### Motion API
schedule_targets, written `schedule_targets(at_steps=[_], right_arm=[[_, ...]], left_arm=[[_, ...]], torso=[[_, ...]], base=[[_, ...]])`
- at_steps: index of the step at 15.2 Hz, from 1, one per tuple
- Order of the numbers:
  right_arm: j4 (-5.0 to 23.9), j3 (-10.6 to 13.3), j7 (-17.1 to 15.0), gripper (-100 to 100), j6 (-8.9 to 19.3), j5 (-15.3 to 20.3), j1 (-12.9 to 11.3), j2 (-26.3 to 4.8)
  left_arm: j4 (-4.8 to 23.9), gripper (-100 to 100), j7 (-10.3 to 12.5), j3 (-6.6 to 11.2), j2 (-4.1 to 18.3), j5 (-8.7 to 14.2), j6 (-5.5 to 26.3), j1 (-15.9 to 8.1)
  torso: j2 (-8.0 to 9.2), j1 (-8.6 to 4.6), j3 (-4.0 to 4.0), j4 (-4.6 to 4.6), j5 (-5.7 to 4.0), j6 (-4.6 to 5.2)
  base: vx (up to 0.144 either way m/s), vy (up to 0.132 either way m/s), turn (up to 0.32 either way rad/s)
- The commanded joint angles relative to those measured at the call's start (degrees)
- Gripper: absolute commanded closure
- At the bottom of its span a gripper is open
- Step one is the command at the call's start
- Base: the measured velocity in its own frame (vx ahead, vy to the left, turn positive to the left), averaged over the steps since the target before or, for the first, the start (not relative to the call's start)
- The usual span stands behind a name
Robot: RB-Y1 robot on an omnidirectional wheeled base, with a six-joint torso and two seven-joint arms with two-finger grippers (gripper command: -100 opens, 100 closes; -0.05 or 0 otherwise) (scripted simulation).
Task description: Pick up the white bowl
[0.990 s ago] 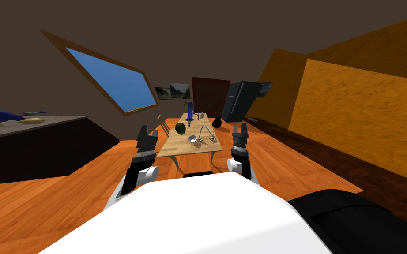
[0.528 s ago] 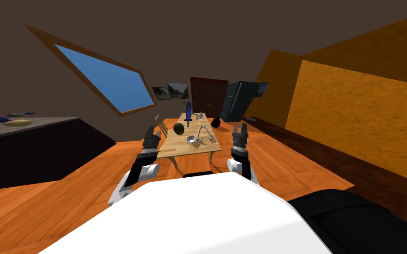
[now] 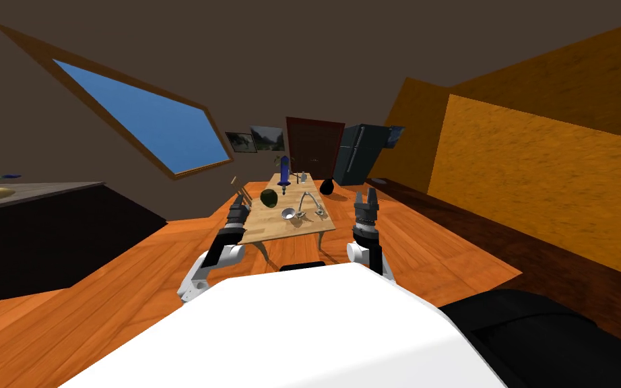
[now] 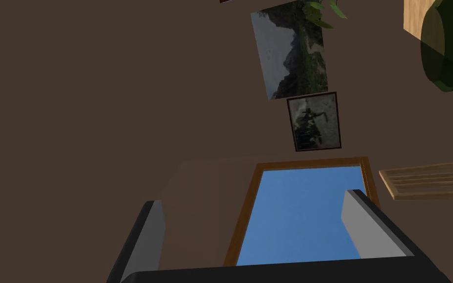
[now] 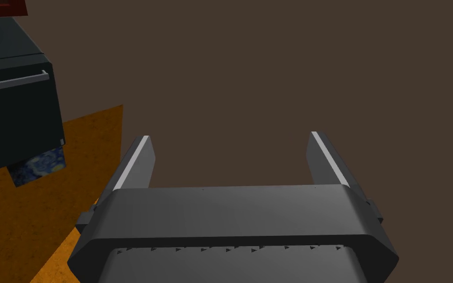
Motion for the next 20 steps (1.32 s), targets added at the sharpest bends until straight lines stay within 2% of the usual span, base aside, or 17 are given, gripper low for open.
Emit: schedule_targets(at_steps=[1, 3, 4, 5, 6, 8, 9, 11, 12, 13, 14, 16, 17, 19, 20], right_arm=[[0.0, 0.0, 0.0, 0, 0.0, 0.0, 0.0, 0.0], [0.0, 0.0, 0.0, 0, 0.0, 0.0, 0.0, 0.0], [0.0, 0.0, 0.0, 0, 0.0, 0.0, 0.0, 0.0], [0.0, 0.0, 0.0, 0, 0.0, 0.0, 0.0, 0.0], [0.0, 0.0, 0.0, 0, 0.0, 0.0, 0.0, 0.0], [0.0, 0.0, 0.0, 0, 0.0, 0.0, 0.0, 0.0], [0.0, 0.0, 0.0, 0, 0.0, 0.0, 0.0, 0.0], [0.0, 0.0, 0.0, 0, 0.0, 0.0, 0.0, 0.0], [0.0, 0.0, 0.0, 0, 0.0, 0.0, 0.0, 0.0], [0.0, 0.0, 0.0, 0, 0.0, 0.0, 0.0, 0.0], [0.0, 0.0, 0.0, 0, 0.0, 0.0, 0.0, 0.0], [0.0, 0.0, 0.0, 0, 0.0, 0.0, 0.0, 0.0], [0.0, 0.0, 0.0, 0, 0.0, 0.0, 0.0, 0.0], [0.0, 0.0, 0.0, 0, 0.0, 0.0, 0.0, 0.0], [0.0, 0.0, 0.0, 0, 0.0, 0.0, 0.0, 0.0]], left_arm=[[2.4, -100, 0.5, 0.41, 0.3, -0.3, 2.9, -1.4], [2.4, -100, 0.5, 0.41, 0.3, -0.3, 4.0, -1.4], [4.5, -100, 0.8, 0.75, 0.4, -0.5, 6.0, -2.9], [4.5, -100, 0.8, 0.75, 0.4, -0.5, 6.7, -2.9], [6.5, -100, 1.2, 1.11, 0.4, -0.8, 8.0, -4.4], [6.5, -100, 1.2, 1.11, 0.4, -0.8, 9.5, -4.4], [8.6, -100, 1.5, 1.46, 0.5, -1.0, 11.1, -5.9], [8.6, -100, 1.5, 1.46, 0.5, -1.0, 12.3, -5.9], [10.8, -100, 1.8, 1.83, 0.4, -1.2, 14.4, -7.4], [10.8, -100, 1.8, 1.83, 0.4, -1.2, 15.2, -7.4], [12.6, -100, 2.2, 2.19, 0.4, -1.5, 16.9, -8.9], [13.0, -100, 2.2, 2.19, 0.4, -1.5, 18.1, -8.9], [15.2, -100, 2.5, 2.56, 0.3, -1.7, 20.0, -10.5], [15.2, -100, 2.5, 2.56, 0.3, -1.7, 21.0, -10.5], [17.4, -100, 2.9, 2.93, 0.2, -2.0, 22.6, -12.1]], torso=[[0.00, 0.00, 0.00, 0.00, 0.00, 0.00], [0.02, 0.00, 0.01, 0.00, 0.00, -0.01], [0.03, 0.01, 0.02, 0.01, 0.00, -0.01], [0.02, 0.00, 0.01, 0.01, 0.00, 0.01], [0.02, 0.00, 0.01, 0.01, 0.00, 0.00], [0.00, -0.02, 0.00, 0.00, 0.00, 0.00], [0.02, 0.00, 0.01, 0.01, 0.00, -0.01], [0.01, 0.00, 0.01, 0.00, 0.00, 0.00], [0.02, 0.01, 0.02, 0.01, 0.00, -0.01], [0.02, 0.01, 0.01, 0.01, 0.00, 0.00], [0.02, 0.00, 0.01, 0.01, 0.00, 0.00], [0.02, -0.02, 0.01, 0.00, -0.01, -0.01], [0.02, -0.01, 0.01, 0.00, 0.00, -0.02], [0.01, -0.01, 0.01, 0.01, -0.01, 0.00], [0.02, 0.01, 0.02, 0.01, 0.00, -0.01]], base=[[0.012, -0.023, -0.069], [0.010, -0.019, -0.040], [0.010, -0.021, -0.057], [0.011, -0.022, -0.064], [0.013, -0.026, -0.067], [0.013, -0.020, -0.045], [0.013, -0.018, -0.059], [0.012, -0.016, -0.044], [0.010, -0.019, -0.055], [0.011, -0.018, -0.066], [0.014, -0.023, -0.100], [0.013, -0.022, -0.040], [0.014, -0.021, -0.053], [0.012, -0.016, -0.046], [0.011, -0.018, -0.052]])
